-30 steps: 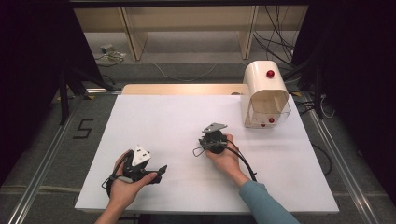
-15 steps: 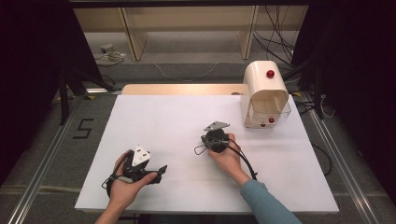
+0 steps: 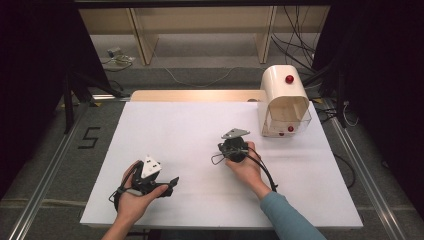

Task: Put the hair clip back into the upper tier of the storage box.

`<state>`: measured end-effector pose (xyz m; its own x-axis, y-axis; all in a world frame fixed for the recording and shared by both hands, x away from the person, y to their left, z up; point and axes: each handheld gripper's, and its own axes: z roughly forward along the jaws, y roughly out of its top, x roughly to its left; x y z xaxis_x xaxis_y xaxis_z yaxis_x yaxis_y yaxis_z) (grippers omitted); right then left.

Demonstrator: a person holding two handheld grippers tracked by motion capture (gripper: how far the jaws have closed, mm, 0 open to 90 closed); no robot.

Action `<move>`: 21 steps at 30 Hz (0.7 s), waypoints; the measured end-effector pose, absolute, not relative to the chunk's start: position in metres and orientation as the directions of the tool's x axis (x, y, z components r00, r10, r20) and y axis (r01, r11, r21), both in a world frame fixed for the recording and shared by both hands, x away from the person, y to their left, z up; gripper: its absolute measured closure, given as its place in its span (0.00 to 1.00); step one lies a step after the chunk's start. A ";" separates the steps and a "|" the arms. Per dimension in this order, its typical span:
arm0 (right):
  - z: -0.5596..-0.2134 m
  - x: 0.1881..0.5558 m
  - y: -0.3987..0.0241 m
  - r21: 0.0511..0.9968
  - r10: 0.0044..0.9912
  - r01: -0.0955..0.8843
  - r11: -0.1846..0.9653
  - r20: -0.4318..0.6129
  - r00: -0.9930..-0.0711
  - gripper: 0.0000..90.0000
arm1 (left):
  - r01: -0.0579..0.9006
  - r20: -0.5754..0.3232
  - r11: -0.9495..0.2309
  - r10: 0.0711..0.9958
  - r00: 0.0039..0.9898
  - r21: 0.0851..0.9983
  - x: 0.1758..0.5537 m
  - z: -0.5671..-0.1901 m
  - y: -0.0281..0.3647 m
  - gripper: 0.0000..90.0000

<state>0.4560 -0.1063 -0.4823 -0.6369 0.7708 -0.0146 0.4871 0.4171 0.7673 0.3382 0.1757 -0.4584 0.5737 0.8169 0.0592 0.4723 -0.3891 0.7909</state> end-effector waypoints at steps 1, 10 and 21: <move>-0.482 0.456 -0.107 0.769 0.771 0.484 0.418 -0.018 -0.637 1.00 | 0.472 0.060 -0.389 0.817 0.573 0.791 0.338 -0.458 0.176 0.20; -0.475 0.452 -0.112 0.780 0.766 0.471 0.413 -0.017 -0.643 1.00 | 0.472 0.059 -0.387 0.818 0.572 0.792 0.338 -0.458 0.175 0.20; -0.466 0.440 -0.119 0.800 0.742 0.435 0.413 -0.019 -0.670 1.00 | 0.472 0.062 -0.386 0.821 0.567 0.792 0.338 -0.459 0.176 0.20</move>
<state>0.4398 -0.1189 -0.4660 -0.6698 0.7423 -0.0195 0.4348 0.4133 0.8001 0.3381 0.1759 -0.4587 0.5673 0.8211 0.0622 0.4724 -0.3864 0.7922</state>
